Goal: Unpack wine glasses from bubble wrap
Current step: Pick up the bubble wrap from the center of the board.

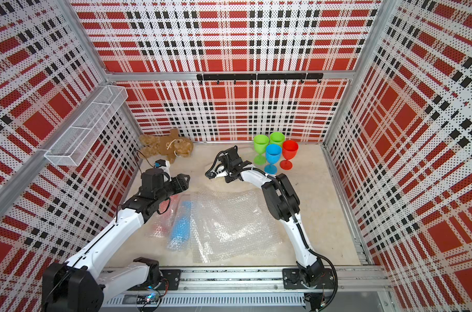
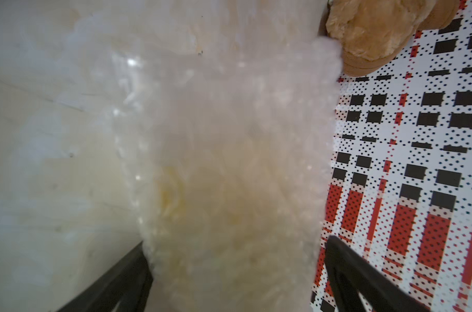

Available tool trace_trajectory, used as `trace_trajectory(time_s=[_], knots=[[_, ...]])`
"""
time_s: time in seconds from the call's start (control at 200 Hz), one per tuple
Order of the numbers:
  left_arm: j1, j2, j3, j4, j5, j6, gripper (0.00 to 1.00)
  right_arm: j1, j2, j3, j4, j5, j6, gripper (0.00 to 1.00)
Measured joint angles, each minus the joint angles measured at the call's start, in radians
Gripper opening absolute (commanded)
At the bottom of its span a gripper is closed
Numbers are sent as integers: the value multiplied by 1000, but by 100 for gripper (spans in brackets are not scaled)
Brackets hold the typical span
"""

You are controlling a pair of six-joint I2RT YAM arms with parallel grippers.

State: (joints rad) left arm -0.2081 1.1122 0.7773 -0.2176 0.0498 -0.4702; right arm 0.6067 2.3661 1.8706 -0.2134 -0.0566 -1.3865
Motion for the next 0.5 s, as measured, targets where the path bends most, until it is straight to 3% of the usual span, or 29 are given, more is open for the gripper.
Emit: trace_trajectory(time_s=[0.1,0.386,0.501], knots=[[0,1,-6,2,0,0,70,0,35,20,39,5,0,98],[0,10,-7,3,0,0,70,3,47,13,99,-14,27,77],[0,9,-7,3,-2,0,70,5,38,-2,122,-50,79,74]])
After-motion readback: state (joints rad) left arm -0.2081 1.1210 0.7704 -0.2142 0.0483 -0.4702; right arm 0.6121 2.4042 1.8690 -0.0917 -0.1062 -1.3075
